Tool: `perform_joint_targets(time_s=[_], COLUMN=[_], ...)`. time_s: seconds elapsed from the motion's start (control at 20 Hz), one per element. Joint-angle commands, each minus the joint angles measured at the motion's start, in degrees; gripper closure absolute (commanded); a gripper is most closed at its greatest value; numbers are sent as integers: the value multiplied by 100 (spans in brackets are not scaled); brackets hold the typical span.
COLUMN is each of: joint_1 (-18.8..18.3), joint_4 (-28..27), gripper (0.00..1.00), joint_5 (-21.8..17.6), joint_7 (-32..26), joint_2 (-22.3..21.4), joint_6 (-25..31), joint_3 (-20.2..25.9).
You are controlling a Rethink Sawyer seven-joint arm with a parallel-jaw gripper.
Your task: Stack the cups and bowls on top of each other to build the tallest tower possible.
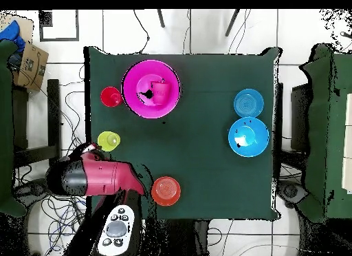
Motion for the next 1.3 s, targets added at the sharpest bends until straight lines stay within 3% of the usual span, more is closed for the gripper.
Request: perform_joint_targets(time_s=[0.05, 0.4, 0.9, 1.3], joint_1=[-117, -233, -360, -228], joint_4=[-464, -165, -255, -581], gripper=[0, 0, 0, 0], joint_5=[118, 90, -34, 70], joint_7=[632, 659, 556, 603], joint_2=[550, 592, 942, 1153], joint_6=[155, -277, -671, -568], joint_3=[216, 358, 355, 255])
